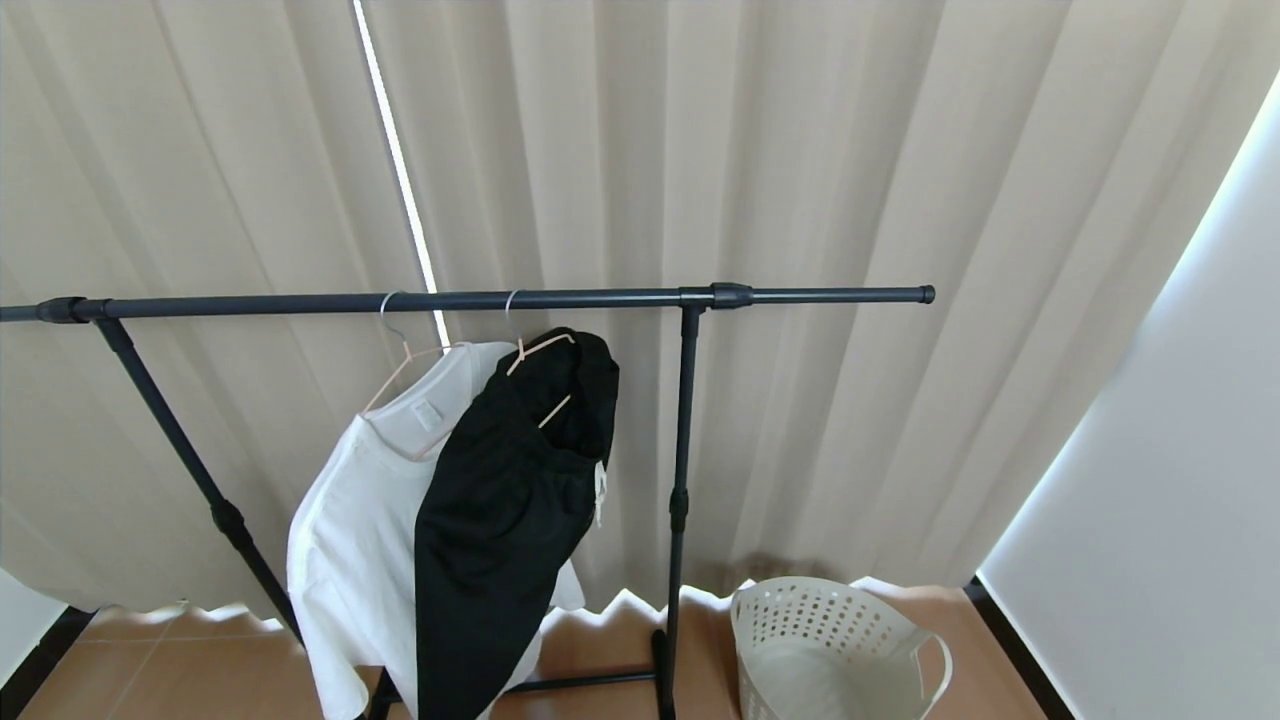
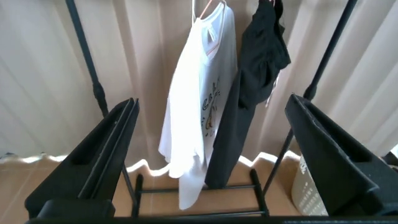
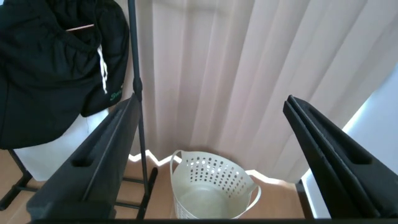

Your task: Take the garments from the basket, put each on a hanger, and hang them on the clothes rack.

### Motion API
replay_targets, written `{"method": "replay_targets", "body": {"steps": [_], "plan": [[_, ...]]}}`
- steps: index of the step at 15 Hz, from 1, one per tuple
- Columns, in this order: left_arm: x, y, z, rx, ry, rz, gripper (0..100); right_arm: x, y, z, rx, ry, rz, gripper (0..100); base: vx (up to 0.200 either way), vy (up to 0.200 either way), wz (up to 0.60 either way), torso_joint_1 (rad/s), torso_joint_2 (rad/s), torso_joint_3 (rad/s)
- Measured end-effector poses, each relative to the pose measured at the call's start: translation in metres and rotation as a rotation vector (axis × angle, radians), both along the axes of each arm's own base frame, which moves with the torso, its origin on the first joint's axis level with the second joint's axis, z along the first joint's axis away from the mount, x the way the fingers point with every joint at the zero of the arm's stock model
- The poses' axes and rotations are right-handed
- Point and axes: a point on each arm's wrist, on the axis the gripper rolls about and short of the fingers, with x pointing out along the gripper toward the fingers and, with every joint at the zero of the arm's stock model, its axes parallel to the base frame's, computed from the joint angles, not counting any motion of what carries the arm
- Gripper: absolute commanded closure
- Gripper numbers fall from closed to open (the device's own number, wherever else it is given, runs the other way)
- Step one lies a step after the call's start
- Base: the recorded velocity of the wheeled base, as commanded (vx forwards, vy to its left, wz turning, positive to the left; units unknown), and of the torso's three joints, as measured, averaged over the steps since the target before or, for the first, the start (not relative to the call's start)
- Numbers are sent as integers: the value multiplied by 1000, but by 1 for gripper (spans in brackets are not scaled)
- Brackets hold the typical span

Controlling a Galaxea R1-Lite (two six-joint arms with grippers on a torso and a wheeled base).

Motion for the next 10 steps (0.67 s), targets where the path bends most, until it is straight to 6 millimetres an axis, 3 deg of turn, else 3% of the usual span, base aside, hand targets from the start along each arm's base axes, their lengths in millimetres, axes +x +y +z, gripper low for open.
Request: {"method": "replay_targets", "body": {"steps": [10], "plan": [[0, 0, 0, -1, -5, -1, 0, 0, 0, 0, 3, -1, 0, 0, 0, 0, 0, 0, 0, 0]]}}
